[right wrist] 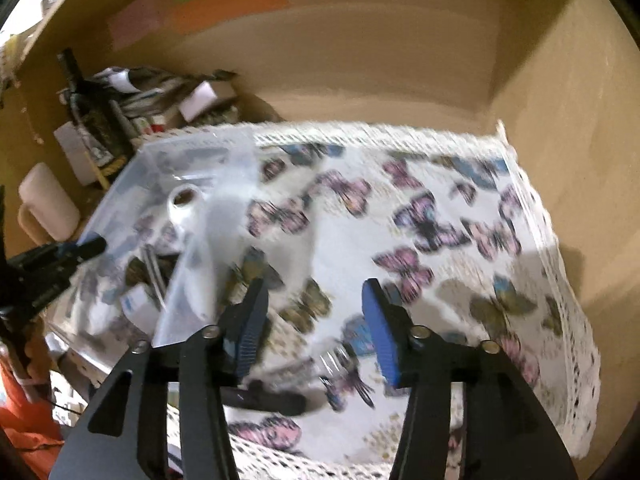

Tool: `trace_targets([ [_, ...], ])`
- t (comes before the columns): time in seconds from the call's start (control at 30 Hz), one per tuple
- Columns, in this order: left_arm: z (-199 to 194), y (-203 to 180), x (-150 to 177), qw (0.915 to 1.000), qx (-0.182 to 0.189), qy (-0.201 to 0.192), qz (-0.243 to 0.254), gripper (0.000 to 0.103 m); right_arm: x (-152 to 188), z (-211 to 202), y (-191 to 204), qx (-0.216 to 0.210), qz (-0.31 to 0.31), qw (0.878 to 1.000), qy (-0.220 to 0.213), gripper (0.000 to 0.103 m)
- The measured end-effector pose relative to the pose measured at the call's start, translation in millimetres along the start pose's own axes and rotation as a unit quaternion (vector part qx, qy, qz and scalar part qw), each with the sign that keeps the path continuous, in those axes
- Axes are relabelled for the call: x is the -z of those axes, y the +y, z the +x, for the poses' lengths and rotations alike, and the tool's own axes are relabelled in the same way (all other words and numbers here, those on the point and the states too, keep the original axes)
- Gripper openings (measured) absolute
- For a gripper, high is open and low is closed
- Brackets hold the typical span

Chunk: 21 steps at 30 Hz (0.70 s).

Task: Organize rigid objects
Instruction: 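Grasp the black plastic clip on the cloth with the right gripper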

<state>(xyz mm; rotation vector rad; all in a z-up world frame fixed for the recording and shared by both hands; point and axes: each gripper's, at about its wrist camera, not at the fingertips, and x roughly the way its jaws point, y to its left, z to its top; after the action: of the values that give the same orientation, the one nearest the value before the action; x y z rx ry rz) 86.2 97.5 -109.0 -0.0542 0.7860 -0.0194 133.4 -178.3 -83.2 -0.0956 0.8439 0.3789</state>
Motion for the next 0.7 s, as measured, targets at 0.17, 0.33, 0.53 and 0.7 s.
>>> trace_targets([
  [0.17,-0.1,-0.1,0.2,1.0000,-0.001,0.000,0.001,0.013,18.5,1.8,-6.4,-0.004,0.017,1.000,0.021,0.053],
  [0.33,0.0,-0.5,0.2,1.0000,-0.001,0.000,0.002,0.013,35.3,3.0,5.5,-0.011,0.015,0.999,0.036,0.061],
  [0.53,-0.9,-1.6,1.3,1.0000,-0.002,-0.001,0.006,0.013,49.3,2.9,29.8,-0.008,-0.017,0.999,0.038,0.066],
  [0.7,-1.6,-2.6,2.0,1.0000,-0.002,-0.002,0.007,0.013,60.6,12.6,35.8,-0.009,-0.013,0.998,0.056,0.066],
])
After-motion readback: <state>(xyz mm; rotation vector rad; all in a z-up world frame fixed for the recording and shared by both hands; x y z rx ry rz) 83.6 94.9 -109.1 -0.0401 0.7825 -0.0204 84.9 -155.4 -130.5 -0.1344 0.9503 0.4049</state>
